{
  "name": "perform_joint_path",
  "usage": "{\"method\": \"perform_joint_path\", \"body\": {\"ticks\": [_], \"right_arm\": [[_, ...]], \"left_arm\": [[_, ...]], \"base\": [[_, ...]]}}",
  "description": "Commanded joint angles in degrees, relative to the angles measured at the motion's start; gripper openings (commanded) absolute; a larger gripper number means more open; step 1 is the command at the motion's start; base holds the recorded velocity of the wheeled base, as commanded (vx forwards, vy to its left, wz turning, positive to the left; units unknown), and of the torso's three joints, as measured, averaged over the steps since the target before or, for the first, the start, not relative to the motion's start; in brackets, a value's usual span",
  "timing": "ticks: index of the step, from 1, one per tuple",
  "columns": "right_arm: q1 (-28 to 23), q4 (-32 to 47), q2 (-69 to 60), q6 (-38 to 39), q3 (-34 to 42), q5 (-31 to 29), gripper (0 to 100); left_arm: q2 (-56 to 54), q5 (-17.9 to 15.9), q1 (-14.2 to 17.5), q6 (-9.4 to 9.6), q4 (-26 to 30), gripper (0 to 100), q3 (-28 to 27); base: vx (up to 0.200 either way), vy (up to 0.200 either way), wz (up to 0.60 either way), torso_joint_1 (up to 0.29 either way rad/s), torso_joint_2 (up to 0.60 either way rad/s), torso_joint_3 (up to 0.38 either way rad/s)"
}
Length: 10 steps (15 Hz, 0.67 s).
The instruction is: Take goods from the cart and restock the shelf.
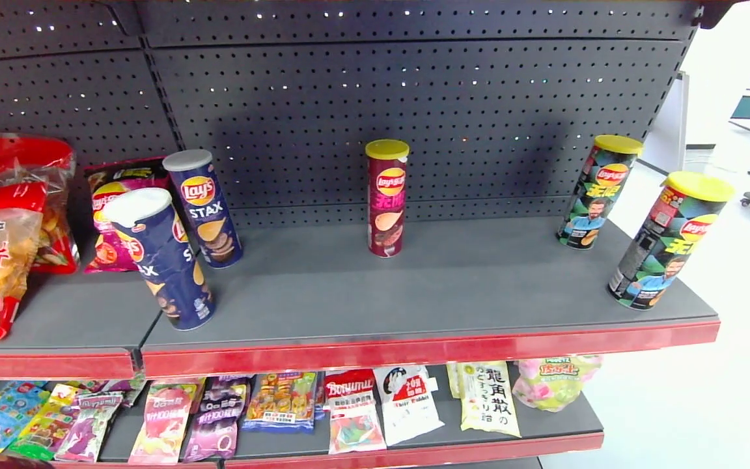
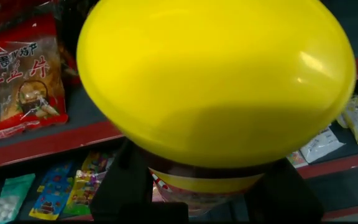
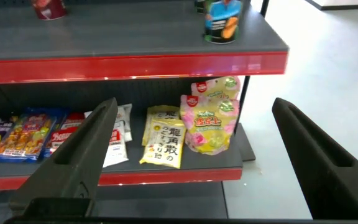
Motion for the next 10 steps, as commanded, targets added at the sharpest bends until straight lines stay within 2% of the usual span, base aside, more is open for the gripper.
{"method": "perform_joint_path", "body": {"ticks": [1, 6, 7, 8, 9, 10], "right_arm": [[0.07, 0.02, 0.08, -0.11, 0.0, 0.11, 100], [0.07, -0.06, 0.08, -1.69, -0.09, 1.6, 100], [0.24, -0.77, 1.22, -2.4, -3.52, 3.36, 100], [0.33, -0.24, 5.35, -2.4, -8.7, 4.5, 100], [0.59, -0.59, 14.84, -0.38, -16.61, 6.0, 100], [0.86, -0.24, 21.7, 0.77, -24.17, 9.25, 100]], "left_arm": [[-0.11, -0.06, 0.0, 0.08, 0.02, 0, 0.21], [-1.52, -0.23, -0.08, -0.01, 0.02, 0, 0.3], [-1.52, -0.41, -0.17, -0.62, 0.11, 0, -0.23], [-1.25, -0.76, -0.17, -1.85, 0.11, 0, -0.58], [-0.37, -1.11, -0.17, -5.9, 0.19, 0, -1.63], [0.42, -1.11, -0.08, -7.48, 0.81, 0, -2.16]], "base": [[0.0, 0.0, 0.0, 0.0, 0.0, 0.0], [0.0, 0.0, 0.0, 0.0, 0.0, 0.0], [0.0, 0.0, 0.0, 0.0, 0.0, 0.0], [0.0, 0.0, 0.0, 0.0, 0.0, 0.0], [0.0, 0.0, 0.0, 0.0, 0.0, 0.0], [0.0, 0.0, 0.0, 0.0, 0.0, 0.0]]}}
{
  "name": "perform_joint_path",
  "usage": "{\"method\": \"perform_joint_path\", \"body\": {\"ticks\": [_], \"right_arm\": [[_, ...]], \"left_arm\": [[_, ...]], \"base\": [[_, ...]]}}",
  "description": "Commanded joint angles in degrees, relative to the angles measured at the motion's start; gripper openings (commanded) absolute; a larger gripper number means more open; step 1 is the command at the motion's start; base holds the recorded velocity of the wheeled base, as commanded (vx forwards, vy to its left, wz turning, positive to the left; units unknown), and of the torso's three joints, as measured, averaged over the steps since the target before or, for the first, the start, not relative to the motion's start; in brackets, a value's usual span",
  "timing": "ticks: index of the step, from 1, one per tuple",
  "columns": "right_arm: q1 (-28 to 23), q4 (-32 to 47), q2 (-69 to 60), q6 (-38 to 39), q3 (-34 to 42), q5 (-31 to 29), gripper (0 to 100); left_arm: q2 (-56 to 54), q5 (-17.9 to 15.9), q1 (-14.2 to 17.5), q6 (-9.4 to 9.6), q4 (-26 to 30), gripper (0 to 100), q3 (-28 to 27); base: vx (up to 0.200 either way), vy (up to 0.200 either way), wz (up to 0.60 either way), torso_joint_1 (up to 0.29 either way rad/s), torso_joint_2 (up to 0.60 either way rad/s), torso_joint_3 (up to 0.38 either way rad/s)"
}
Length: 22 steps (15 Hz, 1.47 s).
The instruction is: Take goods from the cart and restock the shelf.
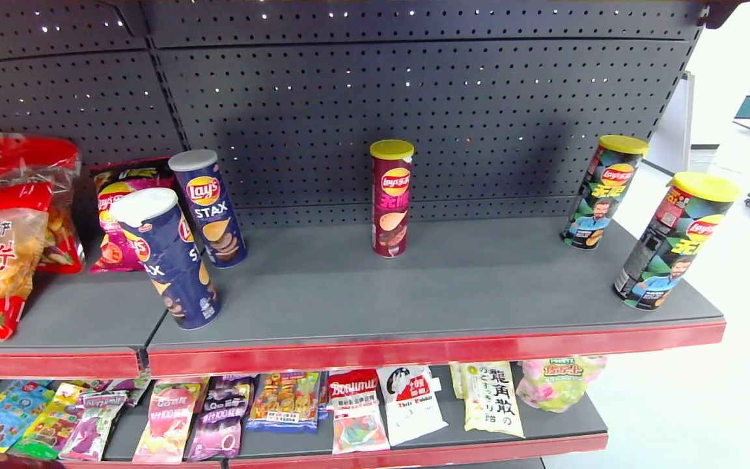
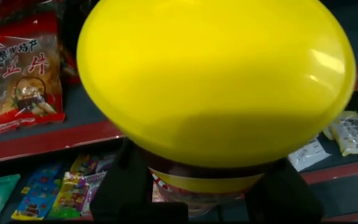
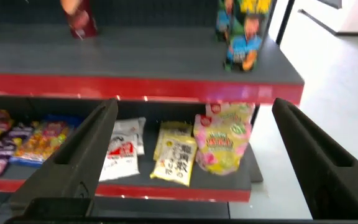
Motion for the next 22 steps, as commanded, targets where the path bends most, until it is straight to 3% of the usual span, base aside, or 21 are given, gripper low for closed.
{"method": "perform_joint_path", "body": {"ticks": [1, 3, 5, 6, 7, 9, 12, 19, 22], "right_arm": [[0.79, 0.07, 20.17, 0.6, -17.45, 7.9, 100], [1.49, -0.64, 30.63, -5.11, -19.03, 11.42, 100], [7.21, -2.31, 38.1, -5.72, -21.4, 11.94, 100], [14.15, -6.88, 45.04, -4.67, -23.51, 11.94, 100], [17.14, -11.98, 50.14, -3.18, -24.04, 11.94, 100], [20.74, -25.25, 64.64, -1.95, -26.41, 11.94, 100], [21.18, -33.42, 81.43, -1.95, -36.52, 11.94, 100], [22.41, -33.95, 102.52, -2.03, -54.54, 11.24, 100], [23.73, -35.44, 111.49, -1.95, -64.03, 8.08, 100]], "left_arm": [[2.0, -0.02, 0.05, -1.35, 1.4, 0, -1.64], [2.96, -0.72, -0.13, -1.61, 2.45, 0, -1.55], [3.75, -2.57, -0.13, -1.61, 2.45, 0, -1.72], [5.34, -0.54, 0.4, -1.52, 2.36, 0, -2.25], [5.86, 1.3, 0.4, -1.35, 2.28, 0, -2.43], [6.83, 1.39, 0.4, -1.08, 2.45, 0, -2.51], [7.53, -3.36, 0.22, -1.35, 2.28, 0, -2.43], [8.5, -3.36, 0.22, -1.35, 2.45, 0, -1.9], [8.5, -3.27, 0.22, -1.26, 2.45, 0, -1.99]], "base": [[0.0, 0.0, 0.0, 0.0, 0.0, 0.0], [0.0, 0.0, 0.0, 0.0, 0.0, 0.0], [0.0, 0.0, 0.0, 0.0, 0.0, 0.0], [0.0, 0.0, 0.0, 0.0, 0.0, 0.0], [0.0, 0.0, 0.0, 0.0, 0.0, 0.0], [0.0, 0.0, 0.0, 0.0, 0.0, 0.0], [0.0, 0.0, 0.0, 0.0, 0.0, 0.0], [0.0, 0.0, 0.0, 0.0, 0.0, 0.0], [0.0, 0.0, 0.0, 0.0, 0.0, 0.0]]}}
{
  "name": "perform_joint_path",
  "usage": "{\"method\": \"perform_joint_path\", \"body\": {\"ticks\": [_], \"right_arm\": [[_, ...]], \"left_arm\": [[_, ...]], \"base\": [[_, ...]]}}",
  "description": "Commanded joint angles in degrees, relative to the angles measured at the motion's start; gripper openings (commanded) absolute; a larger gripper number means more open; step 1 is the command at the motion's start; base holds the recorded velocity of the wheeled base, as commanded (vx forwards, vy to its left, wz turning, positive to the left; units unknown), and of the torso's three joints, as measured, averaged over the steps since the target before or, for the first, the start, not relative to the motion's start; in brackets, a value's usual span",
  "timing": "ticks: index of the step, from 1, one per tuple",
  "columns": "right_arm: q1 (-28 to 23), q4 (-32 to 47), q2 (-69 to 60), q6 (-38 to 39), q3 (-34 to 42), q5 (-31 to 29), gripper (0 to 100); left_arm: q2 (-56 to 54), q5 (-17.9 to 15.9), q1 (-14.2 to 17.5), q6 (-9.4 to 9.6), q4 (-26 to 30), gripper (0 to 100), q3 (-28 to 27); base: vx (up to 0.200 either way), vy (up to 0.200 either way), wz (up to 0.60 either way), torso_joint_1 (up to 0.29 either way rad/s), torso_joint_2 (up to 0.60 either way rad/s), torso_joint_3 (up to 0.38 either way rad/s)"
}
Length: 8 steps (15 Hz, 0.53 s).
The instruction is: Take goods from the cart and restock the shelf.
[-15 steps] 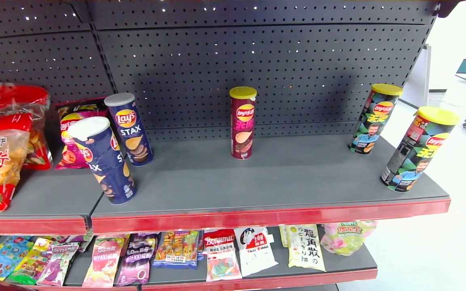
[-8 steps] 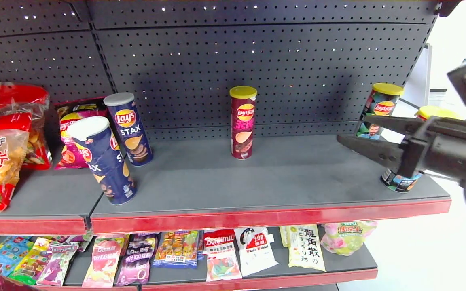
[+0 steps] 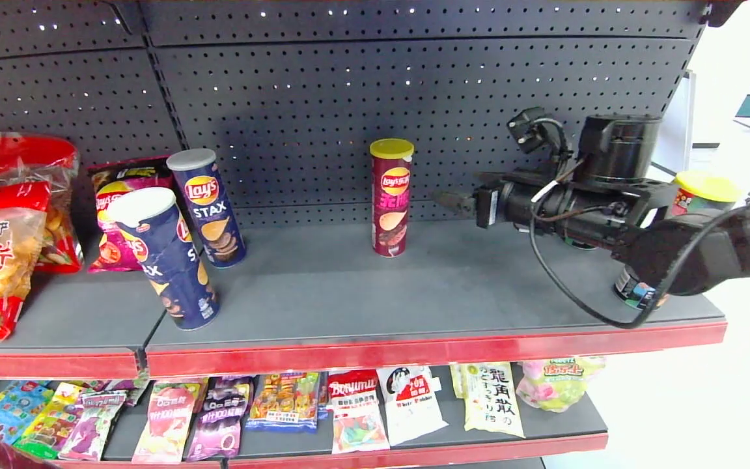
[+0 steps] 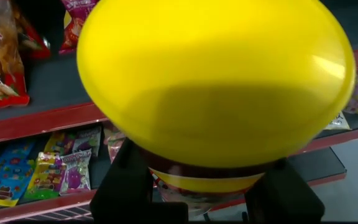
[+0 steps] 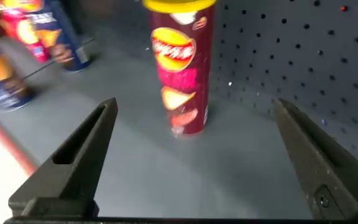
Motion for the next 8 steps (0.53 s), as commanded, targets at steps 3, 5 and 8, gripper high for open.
{"method": "perform_joint_path", "body": {"ticks": [3, 5, 8], "right_arm": [[2.06, -0.22, 11.43, 0.01, -11.33, -1.81, 100], [3.64, -0.22, 14.6, -0.08, -15.55, -3.3, 100], [4.34, -0.22, 15.74, -0.08, -17.31, -3.83, 100]], "left_arm": [[0.2, 0.1, 0.0, 0.02, 0.01, 0, -0.02], [0.29, 0.1, 0.0, 0.02, 0.01, 0, 0.06], [0.29, 0.1, 0.0, 0.02, 0.01, 0, 0.06]], "base": [[0.0, 0.0, 0.0, 0.0, 0.0, 0.0], [0.0, 0.0, 0.0, 0.0, 0.0, 0.0], [0.0, 0.0, 0.0, 0.0, 0.0, 0.0]]}}
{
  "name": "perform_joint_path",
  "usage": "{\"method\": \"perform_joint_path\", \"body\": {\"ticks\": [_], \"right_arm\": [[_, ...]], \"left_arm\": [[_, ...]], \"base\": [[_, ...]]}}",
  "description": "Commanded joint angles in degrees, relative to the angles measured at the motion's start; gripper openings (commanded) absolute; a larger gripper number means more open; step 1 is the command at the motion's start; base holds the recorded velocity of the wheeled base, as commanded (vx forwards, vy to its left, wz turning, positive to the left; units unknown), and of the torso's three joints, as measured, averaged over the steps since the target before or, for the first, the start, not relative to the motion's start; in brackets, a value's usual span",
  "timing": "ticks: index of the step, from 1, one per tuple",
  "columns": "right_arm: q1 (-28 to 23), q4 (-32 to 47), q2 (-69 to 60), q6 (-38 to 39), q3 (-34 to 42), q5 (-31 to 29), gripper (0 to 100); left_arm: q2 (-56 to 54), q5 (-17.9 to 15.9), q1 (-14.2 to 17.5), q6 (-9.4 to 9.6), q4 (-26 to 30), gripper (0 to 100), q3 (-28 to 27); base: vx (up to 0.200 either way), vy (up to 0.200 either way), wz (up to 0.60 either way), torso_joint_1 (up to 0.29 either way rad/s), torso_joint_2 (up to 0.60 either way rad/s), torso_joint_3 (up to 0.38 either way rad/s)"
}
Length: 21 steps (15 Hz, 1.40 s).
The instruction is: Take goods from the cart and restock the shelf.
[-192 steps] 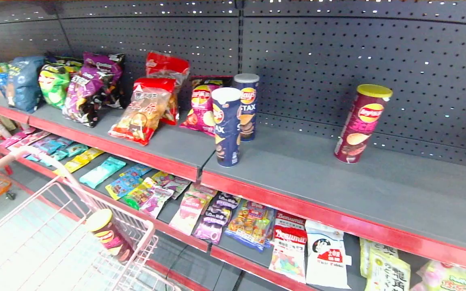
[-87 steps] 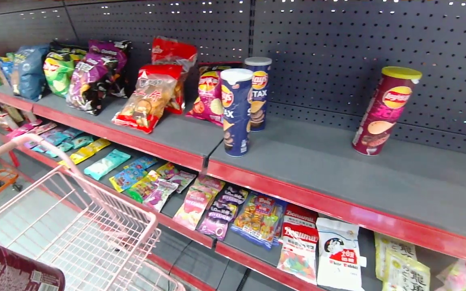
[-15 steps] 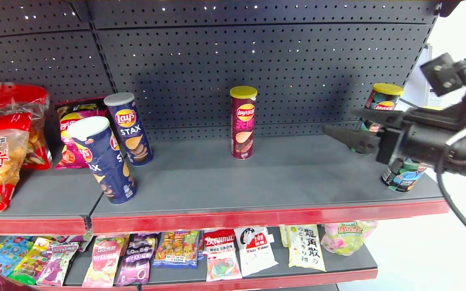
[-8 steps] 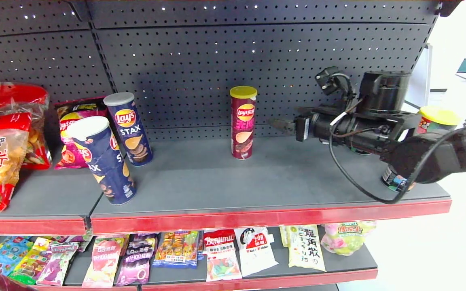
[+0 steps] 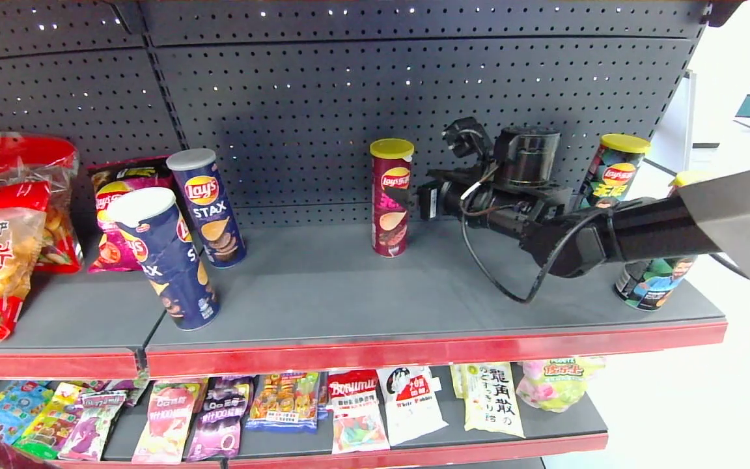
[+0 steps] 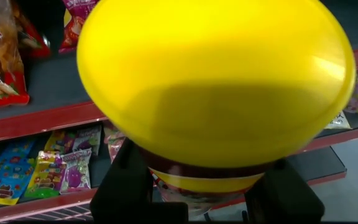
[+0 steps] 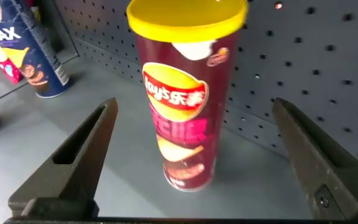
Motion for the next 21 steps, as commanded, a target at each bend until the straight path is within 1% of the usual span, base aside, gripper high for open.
{"method": "perform_joint_path", "body": {"ticks": [1, 4, 13, 19, 21], "right_arm": [[1.04, 0.01, 1.29, -0.06, -0.9, 0.01, 100], [1.12, 0.1, 3.05, -0.06, -3.27, -1.31, 100], [2.0, 0.89, 7.88, -0.06, -10.56, -2.19, 100], [2.97, 0.89, 9.11, -0.06, -11.88, -2.27, 100], [3.06, 0.98, 10.7, -0.06, -14.26, -2.36, 100]], "left_arm": [[-0.16, -0.01, 0.0, 0.02, -0.01, 0, 0.09], [-0.07, -0.01, 0.09, 0.02, -0.01, 0, 0.09], [-0.42, 0.08, 0.0, 0.02, -0.01, 0, 0.0], [-0.6, 0.16, 0.09, 0.02, -0.01, 0, 0.09], [-1.04, 0.16, 0.09, 0.02, 0.08, 0, 0.18]], "base": [[0.0, 0.0, 0.0, 0.0, 0.0, 0.0], [0.0, 0.0, 0.0, 0.0, 0.0, 0.0], [0.0, 0.0, 0.0, 0.0, 0.0, 0.0], [0.0, 0.0, 0.0, 0.0, 0.0, 0.0], [0.0, 0.0, 0.0, 0.0, 0.0, 0.0]]}}
